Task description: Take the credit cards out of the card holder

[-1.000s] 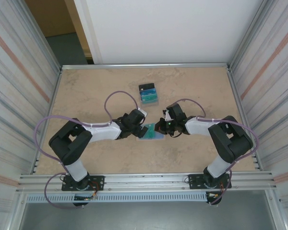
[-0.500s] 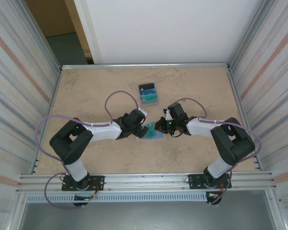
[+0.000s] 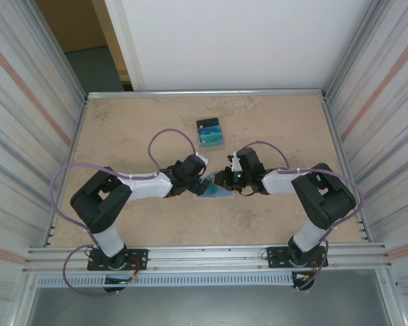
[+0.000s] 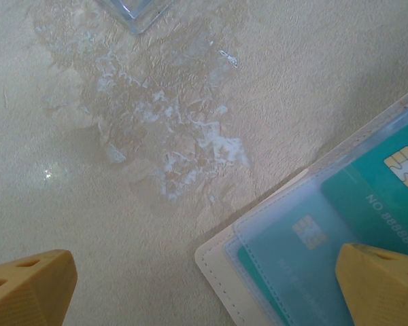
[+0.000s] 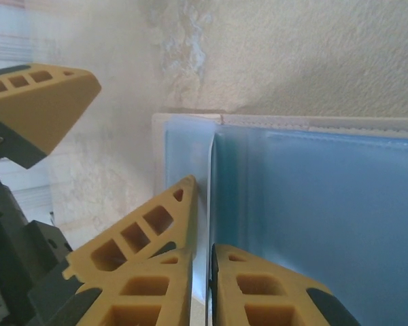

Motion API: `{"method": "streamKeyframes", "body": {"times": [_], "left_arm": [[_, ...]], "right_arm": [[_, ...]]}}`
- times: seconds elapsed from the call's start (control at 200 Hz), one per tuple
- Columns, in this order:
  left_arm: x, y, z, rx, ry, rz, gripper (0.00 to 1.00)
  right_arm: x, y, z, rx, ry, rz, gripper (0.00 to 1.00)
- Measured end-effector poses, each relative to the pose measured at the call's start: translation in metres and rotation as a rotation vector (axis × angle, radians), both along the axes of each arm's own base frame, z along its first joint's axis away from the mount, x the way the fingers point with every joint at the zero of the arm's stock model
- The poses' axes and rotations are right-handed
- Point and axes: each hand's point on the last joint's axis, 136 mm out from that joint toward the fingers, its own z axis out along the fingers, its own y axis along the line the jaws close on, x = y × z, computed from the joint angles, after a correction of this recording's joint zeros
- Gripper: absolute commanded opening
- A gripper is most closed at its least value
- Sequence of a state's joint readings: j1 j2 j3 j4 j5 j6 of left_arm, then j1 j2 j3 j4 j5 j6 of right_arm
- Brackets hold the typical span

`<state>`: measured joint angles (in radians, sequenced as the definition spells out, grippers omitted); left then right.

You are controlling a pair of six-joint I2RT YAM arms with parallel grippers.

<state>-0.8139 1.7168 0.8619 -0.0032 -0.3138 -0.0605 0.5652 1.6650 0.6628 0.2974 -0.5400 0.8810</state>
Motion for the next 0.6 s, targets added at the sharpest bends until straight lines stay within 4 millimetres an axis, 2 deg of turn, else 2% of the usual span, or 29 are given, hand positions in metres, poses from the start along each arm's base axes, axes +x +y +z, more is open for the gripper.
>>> {"method": "streamKeyframes", "body": {"times": [0.21,0.481,0.601], "left_arm": [[0.0,0.0,0.0,-0.004,0.001,0.006,0.99],[-0.001,0.002,0.003,-0.002,0.001,0.006,0.99],[-0.004,0.005,0.013,-0.009,-0.008,0.007,0.99]], "right_arm": [[-0.001,-0.005,-0.007,-0.064,0.004,-0.009,0.05],[0.001,-0.028,0.007,-0.199,-0.067,-0.037,0.0],[-0.001,-0.037,0.019,-0.241,-0.116,-0.028,0.0]]}}
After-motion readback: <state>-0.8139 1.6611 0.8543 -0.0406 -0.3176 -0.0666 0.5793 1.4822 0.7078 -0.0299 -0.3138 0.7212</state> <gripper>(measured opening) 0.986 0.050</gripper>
